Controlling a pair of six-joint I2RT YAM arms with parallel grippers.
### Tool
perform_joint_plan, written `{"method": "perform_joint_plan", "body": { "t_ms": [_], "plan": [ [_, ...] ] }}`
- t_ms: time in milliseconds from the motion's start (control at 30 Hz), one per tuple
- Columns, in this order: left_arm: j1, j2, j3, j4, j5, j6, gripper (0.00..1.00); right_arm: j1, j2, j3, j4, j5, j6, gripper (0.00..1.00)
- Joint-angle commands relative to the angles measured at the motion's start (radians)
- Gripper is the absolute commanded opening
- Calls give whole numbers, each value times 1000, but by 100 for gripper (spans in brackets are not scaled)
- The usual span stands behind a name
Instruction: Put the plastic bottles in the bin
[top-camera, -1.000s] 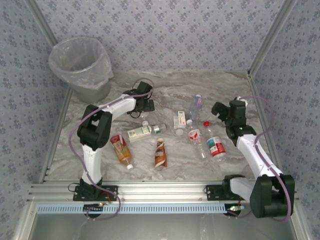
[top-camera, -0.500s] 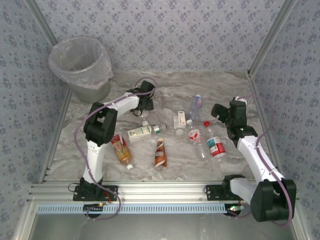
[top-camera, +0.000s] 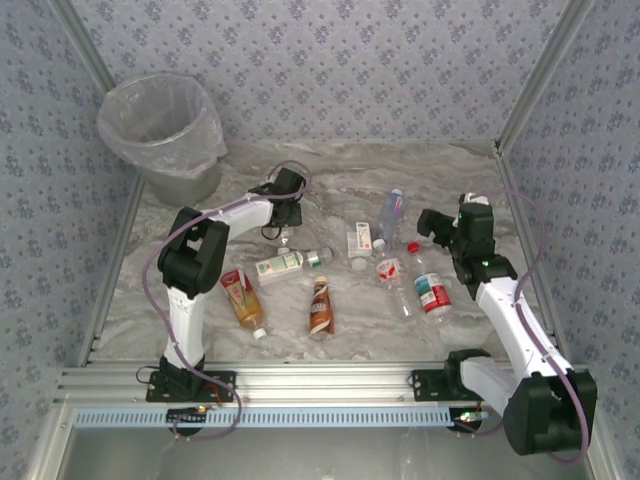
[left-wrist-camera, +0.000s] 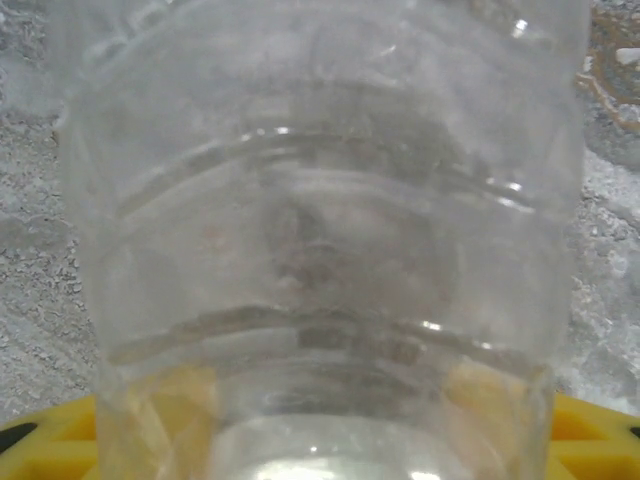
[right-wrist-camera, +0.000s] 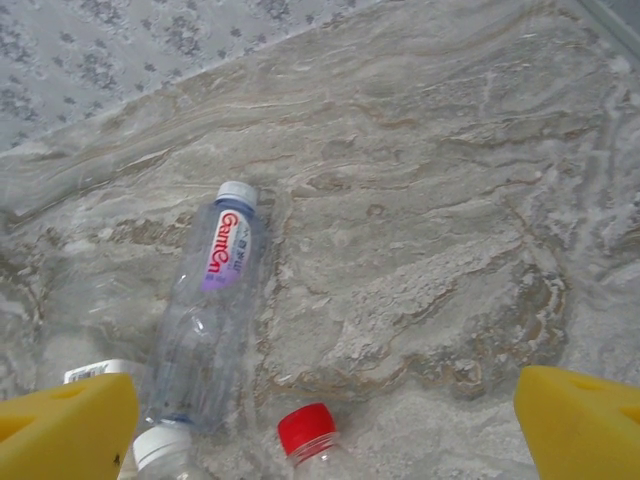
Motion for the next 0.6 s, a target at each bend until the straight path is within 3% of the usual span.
{"method": "perform_joint_plan", "body": {
  "t_ms": [0, 300, 567],
  "plan": [
    [-1, -49, -16, 29, 58, 59, 55, 29, -28, 1, 18, -38, -22, 99],
    [-1, -72, 23, 34, 181, 156, 48, 176, -95, -11, 4, 63, 45, 99],
    [1, -241, 49, 34, 231, 238, 46, 271, -113, -2, 14, 150, 142, 99]
  ]
}}
